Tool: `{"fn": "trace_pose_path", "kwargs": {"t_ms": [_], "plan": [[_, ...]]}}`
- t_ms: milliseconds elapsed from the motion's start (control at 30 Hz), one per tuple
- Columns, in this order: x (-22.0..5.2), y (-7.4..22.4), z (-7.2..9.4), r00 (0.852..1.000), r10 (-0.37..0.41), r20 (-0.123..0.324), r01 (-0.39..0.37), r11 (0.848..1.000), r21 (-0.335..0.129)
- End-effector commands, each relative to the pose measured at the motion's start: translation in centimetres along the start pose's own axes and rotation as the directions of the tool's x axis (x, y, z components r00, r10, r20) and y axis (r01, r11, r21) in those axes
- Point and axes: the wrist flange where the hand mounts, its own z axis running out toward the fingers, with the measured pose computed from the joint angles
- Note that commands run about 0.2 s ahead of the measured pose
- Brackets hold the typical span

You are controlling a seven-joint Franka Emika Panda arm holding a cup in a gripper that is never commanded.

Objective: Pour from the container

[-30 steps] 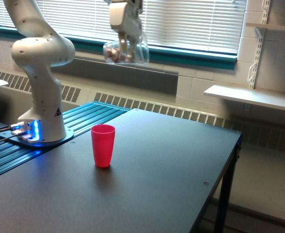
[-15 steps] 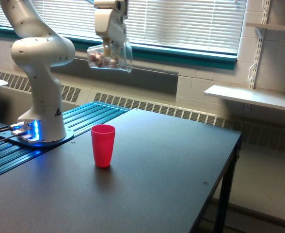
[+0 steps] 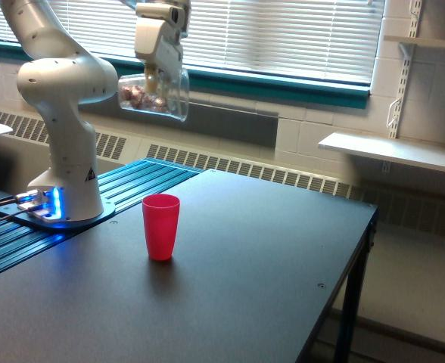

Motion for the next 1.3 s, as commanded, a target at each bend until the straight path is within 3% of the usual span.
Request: {"fn": "trace_pose_path", "kwargs": {"t_ms": [33,267,800,1033,1300], "plan": [[-1.3,0.5,3.3,0.996,-0.065,0.054,0.069,0.996,-0.06],[-2.1,0.6,5.7,0.991,-0.105,0.086,0.113,0.989,-0.097],[-2.0,1.0,7.0,0.986,-0.112,0.126,0.128,0.984,-0.125],[-2.1,1.1,7.9,0.982,-0.117,0.146,0.14,0.977,-0.159],[-1.8,1.2,8.2,0.983,-0.13,0.128,0.151,0.974,-0.17]]}}
